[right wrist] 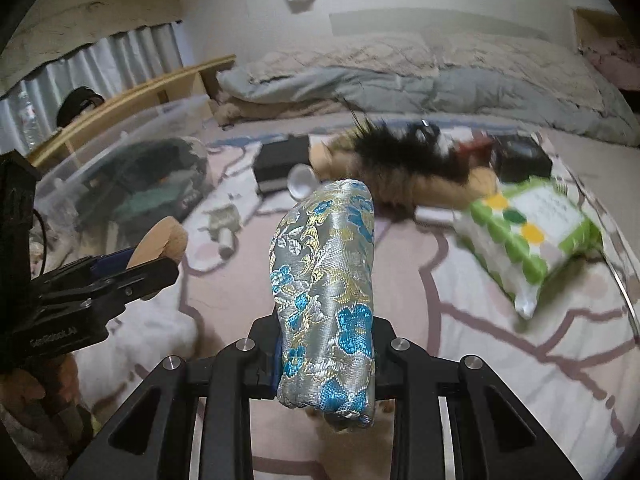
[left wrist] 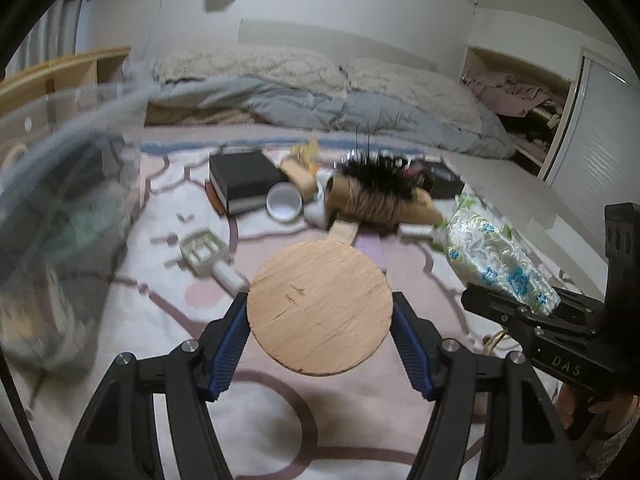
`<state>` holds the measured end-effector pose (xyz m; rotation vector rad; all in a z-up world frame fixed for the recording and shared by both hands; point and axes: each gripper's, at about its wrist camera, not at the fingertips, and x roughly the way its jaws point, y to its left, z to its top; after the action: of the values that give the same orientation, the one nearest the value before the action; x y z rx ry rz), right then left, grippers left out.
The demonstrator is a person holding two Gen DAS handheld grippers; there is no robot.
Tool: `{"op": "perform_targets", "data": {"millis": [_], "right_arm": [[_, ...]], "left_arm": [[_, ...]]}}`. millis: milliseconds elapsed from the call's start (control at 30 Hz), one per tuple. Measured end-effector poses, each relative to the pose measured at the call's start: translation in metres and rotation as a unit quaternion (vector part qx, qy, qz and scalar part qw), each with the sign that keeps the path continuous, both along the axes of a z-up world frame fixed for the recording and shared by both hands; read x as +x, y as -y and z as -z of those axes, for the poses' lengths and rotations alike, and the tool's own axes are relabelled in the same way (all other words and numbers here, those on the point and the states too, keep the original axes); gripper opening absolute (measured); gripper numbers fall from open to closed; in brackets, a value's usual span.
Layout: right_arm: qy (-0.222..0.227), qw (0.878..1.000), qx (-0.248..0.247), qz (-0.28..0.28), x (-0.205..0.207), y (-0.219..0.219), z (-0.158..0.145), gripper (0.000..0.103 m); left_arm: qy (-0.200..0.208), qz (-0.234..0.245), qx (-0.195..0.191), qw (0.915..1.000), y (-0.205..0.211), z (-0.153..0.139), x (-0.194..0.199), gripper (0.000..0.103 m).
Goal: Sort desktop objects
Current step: 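Lift the wooden disc with the left tool while the right tool lifts the floral pouch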
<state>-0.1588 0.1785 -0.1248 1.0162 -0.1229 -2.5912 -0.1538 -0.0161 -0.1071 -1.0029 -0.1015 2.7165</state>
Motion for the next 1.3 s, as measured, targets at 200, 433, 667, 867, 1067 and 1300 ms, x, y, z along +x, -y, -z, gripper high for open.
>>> {"op": "perform_targets", "data": {"millis": [200, 433, 667, 867, 1067, 1300], "right_arm": [[-0.018, 0.999, -0.027, -0.018, -0.009, 0.003, -0.032, 0.029], [-0.048, 0.997, -0.038, -0.041, -0.022, 0.016, -0.076, 0.029], [-0.058, 0.993, -0.077, -0.072, -0.041, 0.033, -0.116, 0.029], [-0.070, 0.989, -0.092, -0.094, -0.053, 0.057, -0.142, 0.029], [-0.081, 0.984, -0.097, -0.129, -0.065, 0.095, -0.163, 0.029], [-0.088, 0.976, -0.090, -0.180, -0.078, 0.153, -0.179, 0.029]], "left_arm": [[-0.045, -0.011, 0.002, 0.9989, 0.009, -0.040, -0.008, 0.068], [-0.100, -0.026, 0.001, 0.9947, 0.024, -0.087, -0.020, 0.068], [-0.158, -0.049, -0.002, 0.9862, 0.053, -0.126, -0.031, 0.068], [-0.190, -0.089, -0.014, 0.9775, 0.092, -0.143, -0.031, 0.068], [-0.203, -0.154, -0.031, 0.9665, 0.143, -0.148, -0.027, 0.068], [-0.190, -0.227, -0.023, 0.9550, 0.200, -0.136, -0.020, 0.068]]}}
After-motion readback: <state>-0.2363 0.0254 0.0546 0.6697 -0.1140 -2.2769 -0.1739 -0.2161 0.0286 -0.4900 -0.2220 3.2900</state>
